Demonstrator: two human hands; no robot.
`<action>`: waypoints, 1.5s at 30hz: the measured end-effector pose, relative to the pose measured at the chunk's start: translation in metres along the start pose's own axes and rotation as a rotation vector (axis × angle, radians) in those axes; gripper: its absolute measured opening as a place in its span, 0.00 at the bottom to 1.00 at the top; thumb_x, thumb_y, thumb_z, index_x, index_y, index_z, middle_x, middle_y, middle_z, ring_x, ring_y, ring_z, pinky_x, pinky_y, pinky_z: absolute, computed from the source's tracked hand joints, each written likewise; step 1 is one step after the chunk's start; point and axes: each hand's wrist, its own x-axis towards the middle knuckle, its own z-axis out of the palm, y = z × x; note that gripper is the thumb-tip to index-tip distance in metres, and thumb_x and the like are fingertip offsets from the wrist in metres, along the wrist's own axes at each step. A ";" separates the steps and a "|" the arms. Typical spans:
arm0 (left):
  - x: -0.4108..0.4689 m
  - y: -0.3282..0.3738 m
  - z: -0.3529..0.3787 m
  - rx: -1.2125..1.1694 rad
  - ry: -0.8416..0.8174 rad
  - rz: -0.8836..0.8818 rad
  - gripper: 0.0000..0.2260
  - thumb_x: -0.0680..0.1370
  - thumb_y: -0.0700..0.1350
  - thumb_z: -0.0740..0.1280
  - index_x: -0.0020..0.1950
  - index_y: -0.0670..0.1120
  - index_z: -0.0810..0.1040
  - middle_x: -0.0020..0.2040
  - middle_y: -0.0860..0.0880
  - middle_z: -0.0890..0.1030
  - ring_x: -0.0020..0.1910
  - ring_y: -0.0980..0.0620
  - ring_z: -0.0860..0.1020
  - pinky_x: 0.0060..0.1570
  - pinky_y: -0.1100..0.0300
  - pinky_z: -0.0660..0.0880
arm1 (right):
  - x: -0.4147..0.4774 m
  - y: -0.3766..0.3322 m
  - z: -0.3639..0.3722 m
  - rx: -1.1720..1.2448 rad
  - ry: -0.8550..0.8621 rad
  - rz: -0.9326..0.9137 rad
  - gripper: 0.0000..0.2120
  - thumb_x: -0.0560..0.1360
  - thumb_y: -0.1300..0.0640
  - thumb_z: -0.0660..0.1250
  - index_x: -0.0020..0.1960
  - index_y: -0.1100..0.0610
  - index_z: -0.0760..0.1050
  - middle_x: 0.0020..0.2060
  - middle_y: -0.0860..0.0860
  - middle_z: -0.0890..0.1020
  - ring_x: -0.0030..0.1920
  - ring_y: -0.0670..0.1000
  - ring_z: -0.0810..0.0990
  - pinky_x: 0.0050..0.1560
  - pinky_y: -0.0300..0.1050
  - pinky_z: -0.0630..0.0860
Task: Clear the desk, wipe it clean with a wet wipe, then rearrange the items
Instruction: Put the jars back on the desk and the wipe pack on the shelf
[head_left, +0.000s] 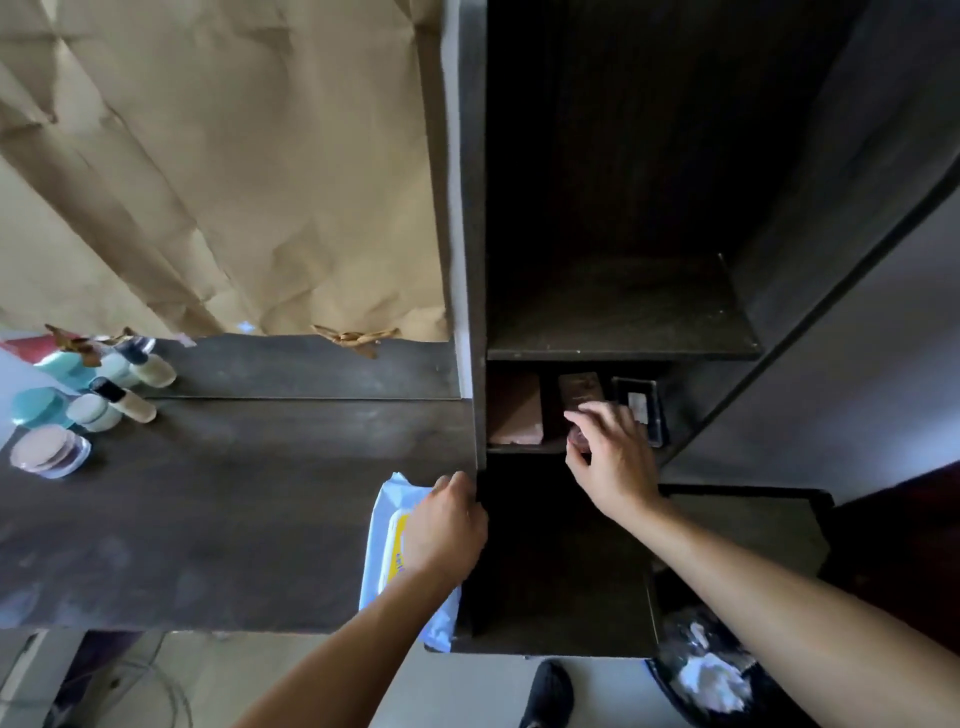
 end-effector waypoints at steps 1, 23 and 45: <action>0.004 0.009 0.002 0.011 -0.003 0.041 0.06 0.75 0.45 0.61 0.51 0.45 0.73 0.48 0.49 0.77 0.46 0.45 0.78 0.38 0.57 0.70 | 0.002 0.009 -0.003 -0.053 -0.013 0.028 0.23 0.66 0.56 0.72 0.61 0.55 0.75 0.59 0.52 0.76 0.59 0.57 0.73 0.55 0.54 0.73; 0.094 0.098 0.086 0.114 -0.068 0.477 0.08 0.72 0.37 0.67 0.49 0.44 0.79 0.51 0.45 0.77 0.52 0.42 0.75 0.48 0.50 0.75 | -0.019 0.087 0.018 -0.148 -0.148 0.096 0.26 0.66 0.52 0.75 0.60 0.60 0.73 0.68 0.56 0.71 0.70 0.55 0.69 0.58 0.47 0.76; -0.006 -0.039 -0.013 0.049 0.097 0.429 0.09 0.65 0.38 0.73 0.42 0.43 0.77 0.40 0.45 0.75 0.38 0.42 0.76 0.34 0.56 0.73 | -0.074 -0.008 0.003 -0.052 0.110 -0.066 0.17 0.70 0.62 0.73 0.57 0.62 0.78 0.53 0.55 0.82 0.56 0.56 0.80 0.43 0.51 0.82</action>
